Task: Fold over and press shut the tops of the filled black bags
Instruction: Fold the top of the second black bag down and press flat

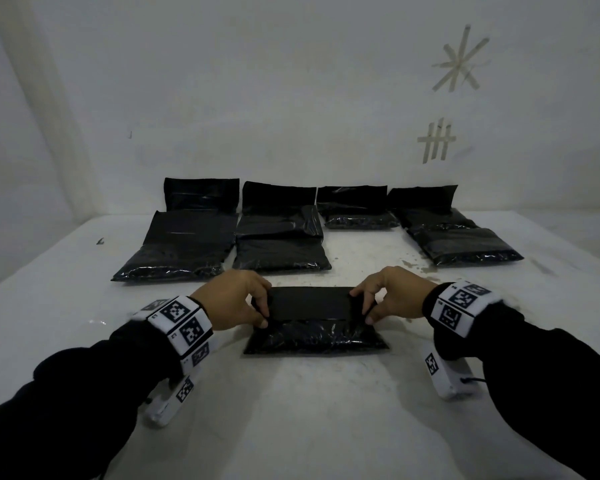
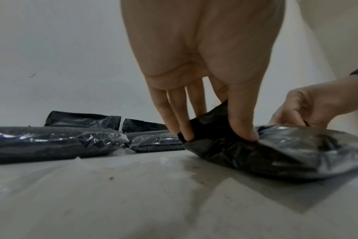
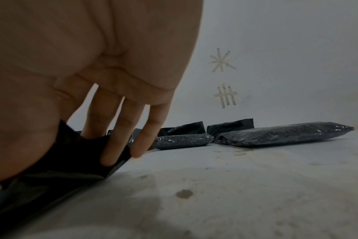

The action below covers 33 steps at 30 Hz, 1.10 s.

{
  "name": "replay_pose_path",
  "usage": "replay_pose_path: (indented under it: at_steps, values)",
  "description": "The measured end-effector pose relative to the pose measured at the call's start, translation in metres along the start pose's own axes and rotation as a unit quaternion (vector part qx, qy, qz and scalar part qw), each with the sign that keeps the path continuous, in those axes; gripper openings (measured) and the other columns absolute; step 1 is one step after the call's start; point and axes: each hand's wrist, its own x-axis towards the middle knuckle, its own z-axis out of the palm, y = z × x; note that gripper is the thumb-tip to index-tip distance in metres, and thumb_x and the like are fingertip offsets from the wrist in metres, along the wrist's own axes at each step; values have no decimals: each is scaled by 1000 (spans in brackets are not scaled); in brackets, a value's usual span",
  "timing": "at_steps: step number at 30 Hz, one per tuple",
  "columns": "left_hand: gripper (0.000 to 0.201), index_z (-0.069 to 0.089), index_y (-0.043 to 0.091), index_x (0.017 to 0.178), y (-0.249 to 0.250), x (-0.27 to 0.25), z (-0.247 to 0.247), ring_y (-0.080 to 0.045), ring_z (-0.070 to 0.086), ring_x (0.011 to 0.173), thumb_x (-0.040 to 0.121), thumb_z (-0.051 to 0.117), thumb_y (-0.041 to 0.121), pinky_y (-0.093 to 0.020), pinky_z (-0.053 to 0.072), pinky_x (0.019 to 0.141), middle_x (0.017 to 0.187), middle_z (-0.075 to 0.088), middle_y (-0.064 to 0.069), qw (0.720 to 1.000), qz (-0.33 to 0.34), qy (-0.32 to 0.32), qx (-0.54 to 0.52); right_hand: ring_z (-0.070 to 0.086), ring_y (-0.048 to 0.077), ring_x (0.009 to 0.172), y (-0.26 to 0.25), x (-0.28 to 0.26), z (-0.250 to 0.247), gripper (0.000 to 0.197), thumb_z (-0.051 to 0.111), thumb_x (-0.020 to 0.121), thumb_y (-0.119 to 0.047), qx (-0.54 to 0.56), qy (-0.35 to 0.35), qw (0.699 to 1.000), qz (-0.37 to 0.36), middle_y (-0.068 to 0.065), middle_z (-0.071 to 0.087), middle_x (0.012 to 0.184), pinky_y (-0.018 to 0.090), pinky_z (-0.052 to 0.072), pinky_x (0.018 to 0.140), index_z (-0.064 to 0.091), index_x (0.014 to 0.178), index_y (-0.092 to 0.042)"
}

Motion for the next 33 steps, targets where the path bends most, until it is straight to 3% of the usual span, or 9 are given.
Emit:
replay_pose_path:
  at_steps: [3, 5, 8, 12, 15, 21, 26, 29, 33]
  values:
    - [12, 74, 31, 84, 2, -3, 1, -5, 36, 112, 74, 76, 36, -28, 28, 97, 115, 43, 18, 995, 5, 28, 96, 48, 8, 101, -3, -2, 2, 32, 83, 66, -13, -45, 9, 999, -9, -7, 54, 105, 18, 37, 85, 62, 60, -36]
    - [12, 73, 33, 87, 2, -4, 1, -3, 38, 108, 76, 74, 38, -30, 25, 97, 106, 43, 20, 993, 10, 17, 118, 44, 7, 96, -5, -3, 2, 24, 83, 67, -16, -69, 8, 998, -9, -10, 50, 94, 20, 37, 83, 67, 64, -33]
    - [16, 75, 27, 94, 0, -6, 0, -5, 54, 100, 78, 74, 30, -27, 41, 95, 99, 55, 13, 997, 28, -9, 68, 49, 7, 85, -8, -5, 2, 12, 81, 70, -14, -74, 1, 997, -4, -14, 53, 82, 17, 40, 73, 76, 81, -18]
    - [19, 75, 19, 99, 0, -9, -2, 0, 60, 82, 80, 74, 21, -14, 47, 80, 99, 69, 6, 999, 21, -29, 24, 52, 6, 82, -12, -9, 1, 13, 78, 74, -14, -89, -6, 996, 7, -14, 60, 80, 12, 40, 72, 76, 87, -16]
    - [19, 74, 19, 99, 0, -9, -1, 6, 55, 73, 80, 73, 22, -9, 43, 75, 96, 69, 8, 999, 13, -40, 28, 61, 12, 90, -17, -10, -1, 15, 75, 77, -13, -116, -15, 993, 17, -1, 71, 93, 18, 45, 80, 75, 92, -15]
    - [12, 71, 25, 90, 3, -15, 0, 1, 60, 79, 85, 65, 35, -22, 52, 81, 91, 66, 14, 999, 1, -39, -35, 64, 13, 96, -23, -19, 2, 19, 62, 85, -12, -163, -15, 987, 4, -1, 73, 100, 18, 44, 79, 74, 99, -16]
    - [28, 61, 23, 105, 13, -15, 5, 2, 49, 75, 82, 68, 39, -6, 36, 62, 97, 55, 13, 999, -9, -45, 20, 63, 14, 94, -30, -26, 1, 30, 66, 81, -44, -159, -46, 986, 36, -2, 71, 99, 30, 52, 85, 73, 96, -18]
    - [29, 63, 25, 103, 15, -15, 4, -4, 54, 85, 81, 68, 43, -12, 40, 69, 100, 62, 11, 998, -16, -38, 42, 61, 14, 95, -33, -28, 2, 38, 72, 76, -48, -167, -54, 984, 35, -2, 68, 101, 30, 51, 86, 67, 98, -18]
    - [31, 66, 29, 105, 24, -19, 3, -9, 54, 96, 84, 59, 51, -22, 41, 78, 104, 60, 10, 987, -5, -27, 158, 61, 16, 94, -33, -29, 7, 25, 70, 80, -41, -169, -56, 984, 14, 0, 68, 101, 30, 49, 83, 60, 90, -21]
